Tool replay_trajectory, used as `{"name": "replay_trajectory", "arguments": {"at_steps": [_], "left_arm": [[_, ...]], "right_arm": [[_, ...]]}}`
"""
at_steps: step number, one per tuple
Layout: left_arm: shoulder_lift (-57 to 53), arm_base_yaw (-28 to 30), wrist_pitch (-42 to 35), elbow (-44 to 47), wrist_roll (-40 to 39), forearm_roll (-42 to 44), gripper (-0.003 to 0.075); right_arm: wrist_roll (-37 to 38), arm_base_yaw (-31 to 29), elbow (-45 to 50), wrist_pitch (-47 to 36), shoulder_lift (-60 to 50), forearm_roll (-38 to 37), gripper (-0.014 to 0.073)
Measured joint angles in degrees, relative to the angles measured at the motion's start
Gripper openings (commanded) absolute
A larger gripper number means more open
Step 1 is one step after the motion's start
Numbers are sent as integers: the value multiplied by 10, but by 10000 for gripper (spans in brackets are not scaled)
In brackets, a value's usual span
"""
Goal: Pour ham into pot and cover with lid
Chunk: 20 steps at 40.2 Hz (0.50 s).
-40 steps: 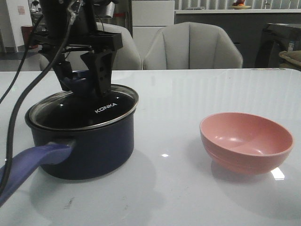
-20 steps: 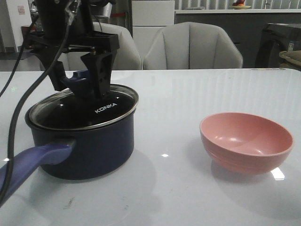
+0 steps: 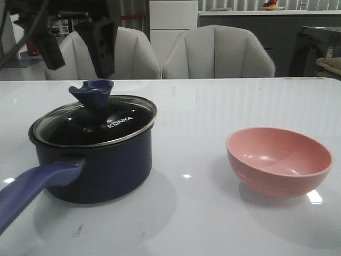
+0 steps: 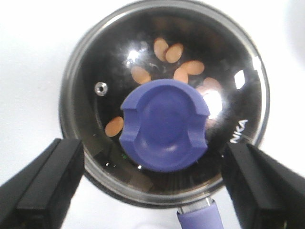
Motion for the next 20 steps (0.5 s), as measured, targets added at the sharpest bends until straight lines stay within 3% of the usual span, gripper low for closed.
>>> {"name": "replay_trajectory", "arguments": {"at_steps": [9, 20], "left_arm": [[-108, 0, 1, 29, 0, 38, 607], [-298, 0, -21, 177, -5, 73, 607]], "right_arm": [[0, 0, 0, 0, 0, 0, 161], [0, 0, 0, 0, 0, 0, 161]]}}
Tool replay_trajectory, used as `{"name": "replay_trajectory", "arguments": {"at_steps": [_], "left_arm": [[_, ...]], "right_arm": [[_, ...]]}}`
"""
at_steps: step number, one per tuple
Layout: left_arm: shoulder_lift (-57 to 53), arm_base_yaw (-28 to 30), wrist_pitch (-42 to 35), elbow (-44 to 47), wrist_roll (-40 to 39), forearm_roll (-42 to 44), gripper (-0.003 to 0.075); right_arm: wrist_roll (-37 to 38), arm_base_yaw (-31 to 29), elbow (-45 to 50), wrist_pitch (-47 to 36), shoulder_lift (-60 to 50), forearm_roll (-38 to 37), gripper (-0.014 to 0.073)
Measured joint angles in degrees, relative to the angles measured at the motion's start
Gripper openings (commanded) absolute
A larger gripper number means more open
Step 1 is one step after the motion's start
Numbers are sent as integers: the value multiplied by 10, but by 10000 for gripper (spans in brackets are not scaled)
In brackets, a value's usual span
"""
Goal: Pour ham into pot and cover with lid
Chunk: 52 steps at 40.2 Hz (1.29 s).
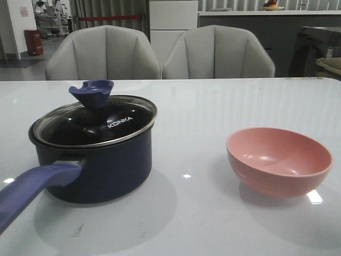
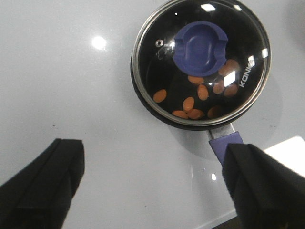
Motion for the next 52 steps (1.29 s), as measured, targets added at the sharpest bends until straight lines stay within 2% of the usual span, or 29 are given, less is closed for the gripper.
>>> {"name": "replay_trajectory", "arguments": {"at_steps": [16, 19, 23, 31, 34, 52], "left_arm": [[-359, 0, -225, 276, -20, 0, 606], [-412, 0, -267, 326, -20, 0, 580], [-467, 0, -318, 385, -20, 0, 476], [-535, 0, -401, 475, -21, 0, 99], [-541, 0, -414, 491, -21, 0, 129], [-542, 0, -420, 498, -21, 1, 121]], "right_arm": [[0, 0, 0, 0, 0, 0, 161], [0, 0, 0, 0, 0, 0, 161], [0, 0, 0, 0, 0, 0, 161], [0, 0, 0, 0, 0, 0, 161], [0, 0, 0, 0, 0, 0, 161], [0, 0, 0, 0, 0, 0, 161]]}}
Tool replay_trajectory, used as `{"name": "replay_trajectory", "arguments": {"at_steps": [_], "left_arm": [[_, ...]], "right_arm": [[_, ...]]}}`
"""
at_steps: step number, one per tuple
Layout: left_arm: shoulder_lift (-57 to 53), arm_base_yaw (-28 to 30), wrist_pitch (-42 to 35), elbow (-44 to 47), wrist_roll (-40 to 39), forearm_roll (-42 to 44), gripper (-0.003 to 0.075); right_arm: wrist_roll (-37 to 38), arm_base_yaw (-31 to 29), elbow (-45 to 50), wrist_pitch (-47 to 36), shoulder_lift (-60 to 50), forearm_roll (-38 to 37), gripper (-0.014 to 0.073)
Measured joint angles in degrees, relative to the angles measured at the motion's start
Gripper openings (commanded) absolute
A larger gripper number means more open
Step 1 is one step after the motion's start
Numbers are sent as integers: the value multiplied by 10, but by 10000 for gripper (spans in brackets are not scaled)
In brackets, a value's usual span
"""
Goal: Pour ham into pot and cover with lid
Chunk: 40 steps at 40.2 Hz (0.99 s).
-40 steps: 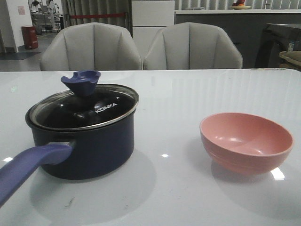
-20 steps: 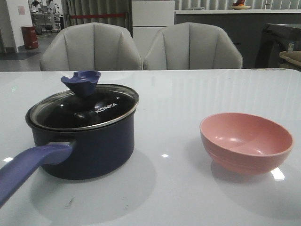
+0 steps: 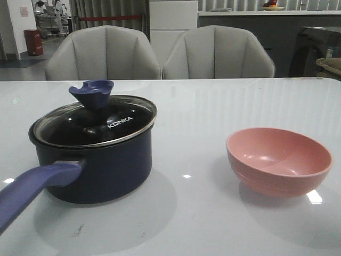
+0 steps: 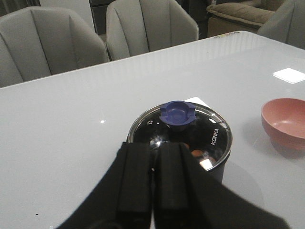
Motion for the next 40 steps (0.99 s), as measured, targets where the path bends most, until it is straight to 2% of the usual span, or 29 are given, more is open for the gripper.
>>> {"name": "replay_trajectory", "arguments": {"at_steps": [11, 18, 31, 40], "left_arm": [[0, 0, -1, 2, 0, 0, 121], [-3, 14, -34, 34, 0, 1, 121], [-114, 165, -211, 202, 0, -6, 121], [-158, 225, -252, 265, 0, -30, 121]], "right_arm": [[0, 0, 0, 0, 0, 0, 161], [0, 0, 0, 0, 0, 0, 161], [0, 0, 0, 0, 0, 0, 161], [0, 0, 0, 0, 0, 0, 161]]}}
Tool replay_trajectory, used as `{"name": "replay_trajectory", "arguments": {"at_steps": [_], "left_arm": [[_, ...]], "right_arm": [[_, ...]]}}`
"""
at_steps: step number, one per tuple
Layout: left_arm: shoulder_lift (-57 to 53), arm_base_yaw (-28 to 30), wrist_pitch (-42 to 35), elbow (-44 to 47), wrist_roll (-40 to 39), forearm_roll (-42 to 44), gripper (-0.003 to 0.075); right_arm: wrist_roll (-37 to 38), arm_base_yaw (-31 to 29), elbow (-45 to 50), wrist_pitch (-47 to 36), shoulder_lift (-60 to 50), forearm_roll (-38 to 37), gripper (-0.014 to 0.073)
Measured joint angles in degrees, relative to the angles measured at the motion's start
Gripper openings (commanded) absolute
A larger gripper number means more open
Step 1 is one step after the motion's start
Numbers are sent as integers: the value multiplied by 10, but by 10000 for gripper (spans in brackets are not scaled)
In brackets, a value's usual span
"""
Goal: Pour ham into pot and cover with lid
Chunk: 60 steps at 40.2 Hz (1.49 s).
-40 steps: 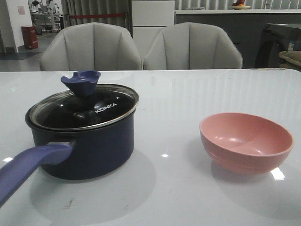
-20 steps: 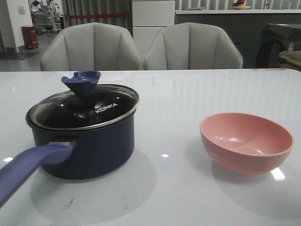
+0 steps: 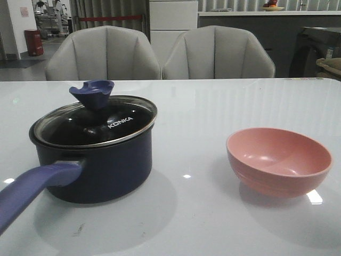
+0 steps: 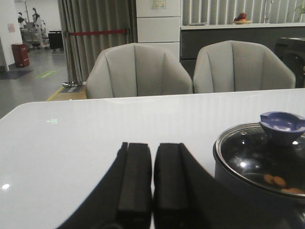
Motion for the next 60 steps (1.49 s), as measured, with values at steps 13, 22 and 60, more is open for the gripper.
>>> {"name": "replay_trajectory", "arguments": {"at_steps": [13, 22, 60], "left_arm": [[0, 4, -19, 0, 0, -1, 121], [0, 4, -22, 0, 0, -2, 121], [0, 4, -22, 0, 0, -3, 121]], "right_arm": [[0, 0, 0, 0, 0, 0, 161], [0, 0, 0, 0, 0, 0, 161], [14, -11, 25, -5, -2, -21, 161]]}}
